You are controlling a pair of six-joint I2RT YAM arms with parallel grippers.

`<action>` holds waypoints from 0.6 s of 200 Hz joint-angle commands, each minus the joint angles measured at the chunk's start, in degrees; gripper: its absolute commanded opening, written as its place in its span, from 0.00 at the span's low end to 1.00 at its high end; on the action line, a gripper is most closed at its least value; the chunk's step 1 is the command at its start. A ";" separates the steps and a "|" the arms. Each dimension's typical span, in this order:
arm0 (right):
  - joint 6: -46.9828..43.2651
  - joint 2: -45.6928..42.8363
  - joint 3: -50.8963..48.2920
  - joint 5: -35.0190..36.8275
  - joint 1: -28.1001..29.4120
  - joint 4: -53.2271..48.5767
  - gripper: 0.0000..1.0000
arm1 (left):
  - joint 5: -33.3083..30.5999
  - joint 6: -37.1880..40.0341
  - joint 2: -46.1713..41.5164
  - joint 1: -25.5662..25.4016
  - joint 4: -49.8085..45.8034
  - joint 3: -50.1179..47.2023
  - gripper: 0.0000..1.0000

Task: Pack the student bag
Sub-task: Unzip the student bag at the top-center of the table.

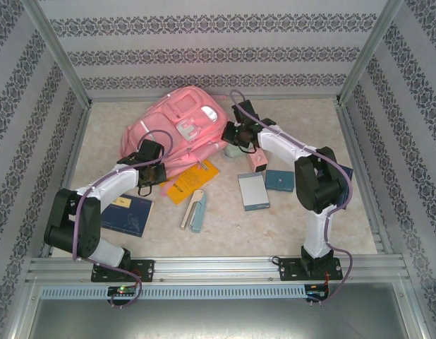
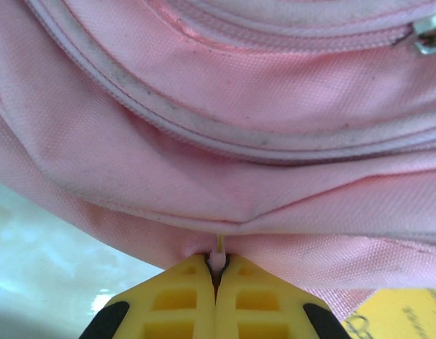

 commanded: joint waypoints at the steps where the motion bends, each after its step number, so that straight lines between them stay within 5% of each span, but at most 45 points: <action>1: -3.06 0.46 4.62 3.06 -3.75 0.04 0.34 | 0.56 3.12 -1.28 -1.89 -2.70 2.29 0.00; 23: -2.81 -0.42 4.40 1.65 -2.50 -0.40 0.53 | 4.51 3.55 -0.51 -5.32 -1.30 4.55 0.00; 120: 12.19 -12.43 -15.93 -2.76 6.76 3.79 0.59 | 13.49 3.60 4.81 -15.51 0.28 11.44 0.00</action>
